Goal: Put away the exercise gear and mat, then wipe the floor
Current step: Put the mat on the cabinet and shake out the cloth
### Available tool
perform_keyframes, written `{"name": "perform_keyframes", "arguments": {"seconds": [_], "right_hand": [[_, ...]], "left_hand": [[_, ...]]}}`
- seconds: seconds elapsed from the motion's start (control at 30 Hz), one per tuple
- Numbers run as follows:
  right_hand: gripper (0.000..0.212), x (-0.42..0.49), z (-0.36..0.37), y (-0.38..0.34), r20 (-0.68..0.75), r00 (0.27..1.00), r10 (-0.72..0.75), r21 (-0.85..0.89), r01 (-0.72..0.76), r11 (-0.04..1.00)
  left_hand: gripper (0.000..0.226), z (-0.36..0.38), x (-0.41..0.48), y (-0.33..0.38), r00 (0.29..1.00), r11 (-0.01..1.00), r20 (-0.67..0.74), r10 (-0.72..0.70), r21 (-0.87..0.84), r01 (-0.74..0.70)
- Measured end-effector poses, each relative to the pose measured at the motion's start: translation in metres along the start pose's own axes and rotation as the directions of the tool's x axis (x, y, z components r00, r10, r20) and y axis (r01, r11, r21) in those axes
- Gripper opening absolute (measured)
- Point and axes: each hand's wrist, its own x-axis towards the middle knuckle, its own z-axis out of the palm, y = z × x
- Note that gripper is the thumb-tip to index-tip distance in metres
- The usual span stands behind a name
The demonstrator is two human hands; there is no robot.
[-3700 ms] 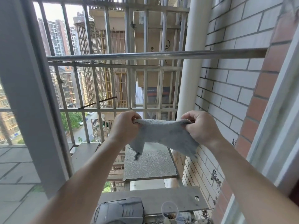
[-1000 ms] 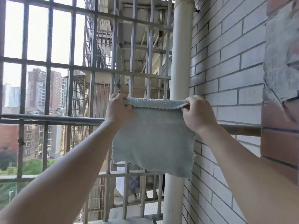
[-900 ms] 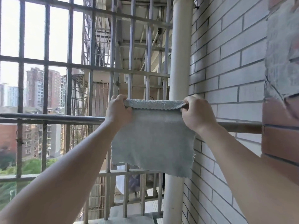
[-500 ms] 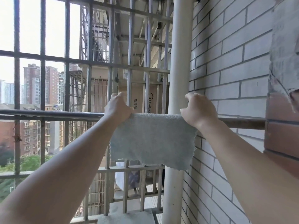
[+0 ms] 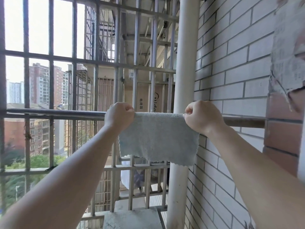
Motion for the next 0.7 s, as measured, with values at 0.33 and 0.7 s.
{"name": "perform_keyframes", "arguments": {"seconds": [0.33,0.7], "right_hand": [[0.018,-0.003,0.0,0.007,-0.031,1.0,0.001,-0.005,-0.001,1.0],[0.021,0.004,0.005,0.0,-0.031,0.999,0.021,0.008,-0.021,1.0]], "left_hand": [[0.018,0.005,-0.001,-0.002,0.998,0.999,-0.06,0.03,0.046,-0.027],[0.029,0.011,0.003,-0.012,0.999,0.998,-0.05,-0.018,0.061,0.021]]}}
